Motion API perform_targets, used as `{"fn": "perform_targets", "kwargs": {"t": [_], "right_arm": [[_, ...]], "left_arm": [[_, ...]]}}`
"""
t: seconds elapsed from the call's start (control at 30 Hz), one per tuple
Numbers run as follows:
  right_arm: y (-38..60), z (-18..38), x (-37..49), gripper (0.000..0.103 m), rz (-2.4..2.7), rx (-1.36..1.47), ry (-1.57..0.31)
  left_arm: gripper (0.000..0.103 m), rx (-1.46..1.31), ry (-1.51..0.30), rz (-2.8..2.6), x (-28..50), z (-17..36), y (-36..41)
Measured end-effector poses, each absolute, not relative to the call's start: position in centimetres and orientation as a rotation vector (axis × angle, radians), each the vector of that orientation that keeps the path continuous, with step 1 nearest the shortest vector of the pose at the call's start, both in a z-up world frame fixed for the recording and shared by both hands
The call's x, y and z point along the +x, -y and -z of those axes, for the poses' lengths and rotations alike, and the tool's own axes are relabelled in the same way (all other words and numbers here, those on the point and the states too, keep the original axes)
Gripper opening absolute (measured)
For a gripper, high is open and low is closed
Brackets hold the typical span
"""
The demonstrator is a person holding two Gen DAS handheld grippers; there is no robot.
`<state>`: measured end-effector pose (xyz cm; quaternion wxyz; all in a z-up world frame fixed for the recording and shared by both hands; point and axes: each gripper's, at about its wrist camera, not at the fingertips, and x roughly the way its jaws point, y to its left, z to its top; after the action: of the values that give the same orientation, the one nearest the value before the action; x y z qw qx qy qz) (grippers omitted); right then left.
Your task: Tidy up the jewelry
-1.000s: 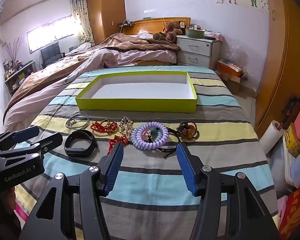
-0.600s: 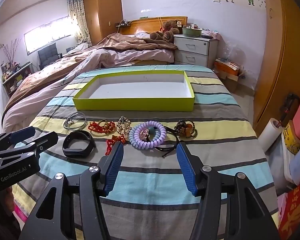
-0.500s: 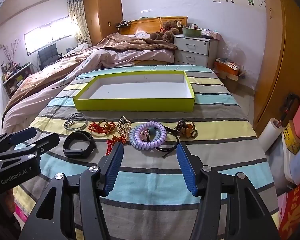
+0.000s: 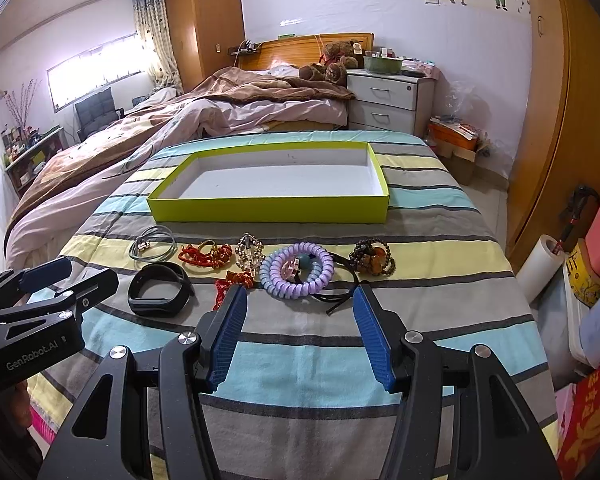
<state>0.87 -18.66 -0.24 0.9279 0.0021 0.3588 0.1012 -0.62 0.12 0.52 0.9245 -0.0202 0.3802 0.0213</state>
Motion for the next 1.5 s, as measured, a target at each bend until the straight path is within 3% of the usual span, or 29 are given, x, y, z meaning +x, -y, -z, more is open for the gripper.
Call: {"fn": "perform_targets", "kwargs": {"t": [1.5], "right_arm": [[18.90,0.07,0.47,0.056,-0.211,0.009,-0.734]], "left_arm": [[0.071,-0.034,-0.782,-0.049,-0.69,-0.48,0.05]]}}
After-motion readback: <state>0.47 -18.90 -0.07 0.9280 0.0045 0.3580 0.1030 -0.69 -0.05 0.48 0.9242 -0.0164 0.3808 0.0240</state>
